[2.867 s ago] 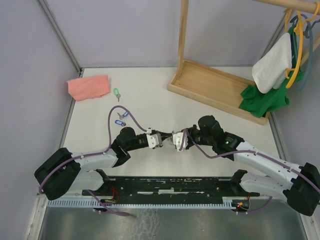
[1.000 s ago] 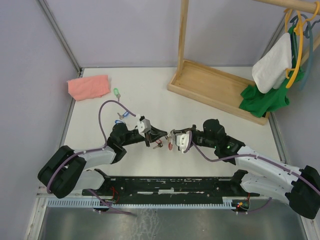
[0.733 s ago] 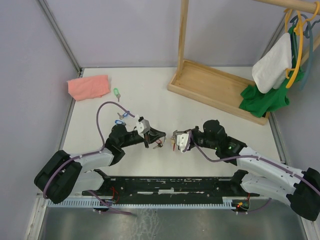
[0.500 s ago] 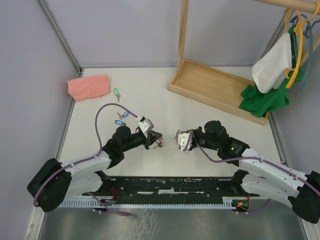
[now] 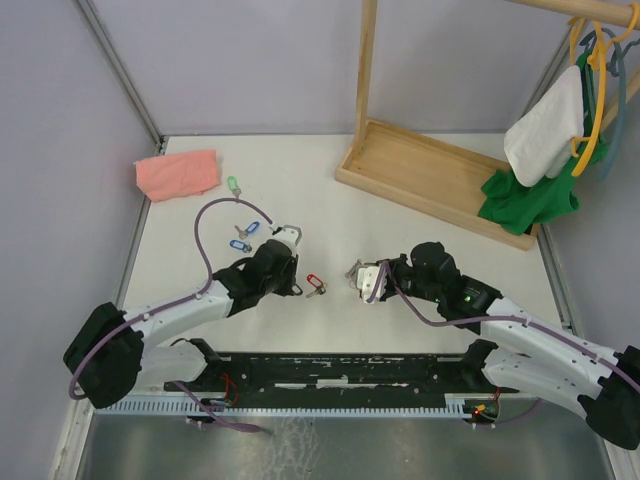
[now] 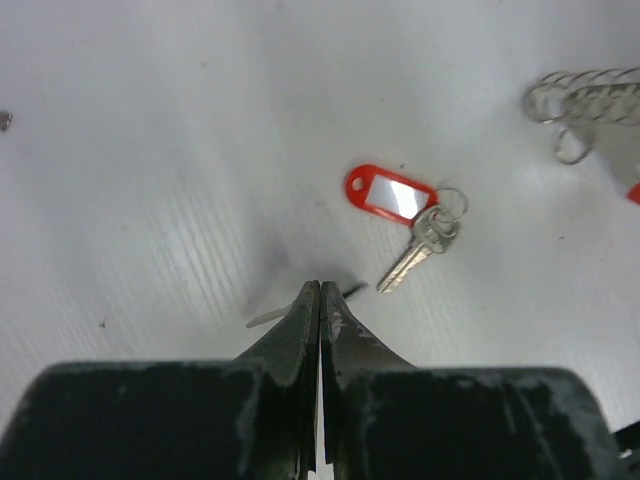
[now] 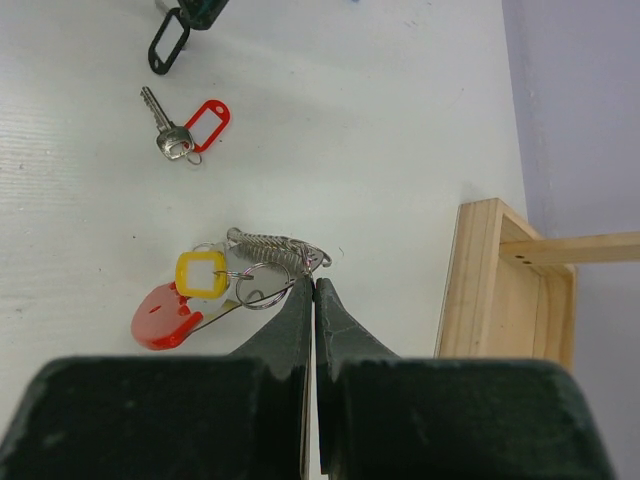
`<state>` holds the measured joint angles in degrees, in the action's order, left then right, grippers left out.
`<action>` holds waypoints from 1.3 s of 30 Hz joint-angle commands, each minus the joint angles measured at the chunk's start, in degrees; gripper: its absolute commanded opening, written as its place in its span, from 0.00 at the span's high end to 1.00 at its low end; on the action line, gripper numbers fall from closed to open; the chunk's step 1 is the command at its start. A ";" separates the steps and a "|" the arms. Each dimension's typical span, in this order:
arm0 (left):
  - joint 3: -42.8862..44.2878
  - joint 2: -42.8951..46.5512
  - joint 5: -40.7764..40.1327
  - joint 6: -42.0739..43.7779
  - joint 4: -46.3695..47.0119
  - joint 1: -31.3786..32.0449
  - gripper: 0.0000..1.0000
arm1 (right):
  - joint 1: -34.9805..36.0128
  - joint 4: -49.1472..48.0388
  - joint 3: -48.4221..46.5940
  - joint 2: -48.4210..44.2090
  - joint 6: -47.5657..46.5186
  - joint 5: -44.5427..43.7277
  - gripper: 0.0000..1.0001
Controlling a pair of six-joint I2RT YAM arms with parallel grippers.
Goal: Put the keys on the keyring
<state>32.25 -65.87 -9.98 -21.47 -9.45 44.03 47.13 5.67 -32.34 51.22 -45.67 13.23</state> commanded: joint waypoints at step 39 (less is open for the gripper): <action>7.61 -13.46 -0.09 -1.50 -1.31 -7.16 0.66 | 0.15 -1.27 -1.88 -2.00 0.93 1.64 0.99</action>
<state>37.76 -80.53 -12.99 -21.56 -9.39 38.26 47.13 7.01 -32.34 50.41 -45.65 13.93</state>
